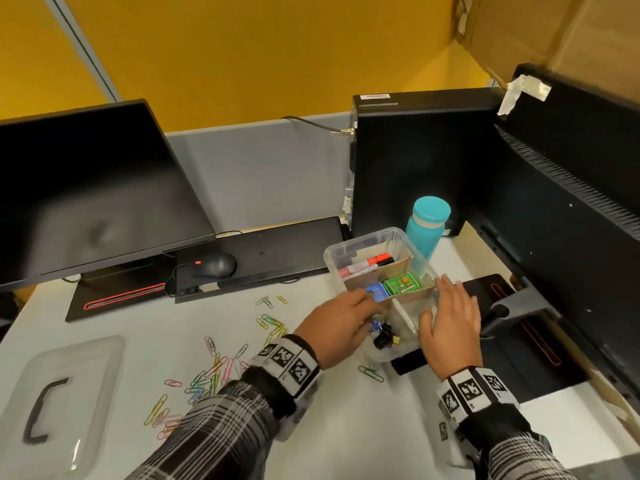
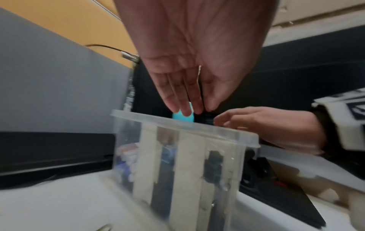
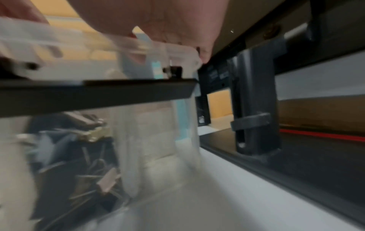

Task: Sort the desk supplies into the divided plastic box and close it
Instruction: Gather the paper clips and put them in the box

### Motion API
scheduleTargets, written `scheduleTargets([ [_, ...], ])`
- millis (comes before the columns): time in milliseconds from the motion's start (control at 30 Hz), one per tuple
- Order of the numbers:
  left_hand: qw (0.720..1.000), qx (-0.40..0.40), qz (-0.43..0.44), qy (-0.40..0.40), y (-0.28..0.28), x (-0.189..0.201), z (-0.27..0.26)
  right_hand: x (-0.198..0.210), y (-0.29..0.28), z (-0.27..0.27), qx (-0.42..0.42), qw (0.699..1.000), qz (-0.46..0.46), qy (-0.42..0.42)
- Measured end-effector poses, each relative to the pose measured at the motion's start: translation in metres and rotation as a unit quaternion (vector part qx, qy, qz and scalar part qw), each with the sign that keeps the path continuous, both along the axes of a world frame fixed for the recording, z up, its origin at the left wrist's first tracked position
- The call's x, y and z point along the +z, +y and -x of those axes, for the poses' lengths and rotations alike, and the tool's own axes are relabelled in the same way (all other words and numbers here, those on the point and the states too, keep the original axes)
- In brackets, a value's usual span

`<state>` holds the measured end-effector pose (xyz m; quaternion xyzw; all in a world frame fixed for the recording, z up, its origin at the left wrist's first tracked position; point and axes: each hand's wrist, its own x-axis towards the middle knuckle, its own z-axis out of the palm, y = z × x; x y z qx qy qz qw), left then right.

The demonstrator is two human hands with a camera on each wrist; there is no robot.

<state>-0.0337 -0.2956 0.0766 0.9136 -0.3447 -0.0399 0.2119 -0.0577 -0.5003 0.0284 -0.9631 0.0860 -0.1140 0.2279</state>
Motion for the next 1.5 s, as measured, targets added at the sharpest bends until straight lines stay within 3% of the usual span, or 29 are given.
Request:
scheduleTargets([
  [67, 0.997, 0.068, 0.035, 0.004, 0.032, -0.004, 0.008, 0.013, 0.019, 0.008, 0.061, 0.997, 0.010, -0.040],
  [167, 0.986, 0.160, 0.030, 0.036, 0.089, -0.024, 0.023, 0.022, 0.061, 0.025, 0.221, 0.971, 0.016, -0.085],
  [233, 0.975, 0.203, -0.025, 0.091, 0.126, -0.043, 0.039, 0.013, 0.089, 0.037, 0.324, 0.944, 0.030, -0.060],
  [300, 0.958, 0.226, -0.083, 0.152, 0.156, -0.061, 0.060, -0.007, 0.107, 0.049, 0.378, 0.925, 0.038, 0.018],
  [433, 0.934, 0.243, -0.121, 0.233, 0.189, -0.079, 0.102, -0.046, 0.112, 0.058, 0.322, 0.927, 0.076, 0.174],
  [533, 0.917, 0.262, -0.086, 0.287, 0.196, -0.086, 0.125, -0.058, 0.100, 0.061, 0.301, 0.911, 0.103, 0.261],
  [700, 0.909, 0.237, -0.075, 0.333, 0.194, -0.104, 0.152, -0.074, 0.102, 0.073, 0.266, 0.897, 0.158, 0.316],
  [967, 0.927, 0.275, 0.009, 0.257, 0.188, -0.110, 0.119, -0.073, 0.176, 0.064, 0.319, 0.879, 0.120, 0.334],
  [1167, 0.934, 0.290, 0.036, 0.208, 0.205, -0.092, 0.093, -0.063, 0.187, 0.050, 0.309, 0.920, -0.025, 0.238],
  [1333, 0.931, 0.222, -0.015, 0.289, 0.237, -0.090, 0.124, -0.073, 0.168, 0.064, 0.227, 0.933, -0.032, 0.279],
  [1433, 0.930, 0.154, -0.080, 0.325, 0.228, -0.103, 0.143, -0.077, 0.184, 0.068, 0.207, 0.936, -0.074, 0.274],
  [1500, 0.929, 0.153, -0.098, 0.321, 0.218, -0.109, 0.142, -0.078, 0.203, 0.066, 0.207, 0.938, -0.094, 0.261],
])
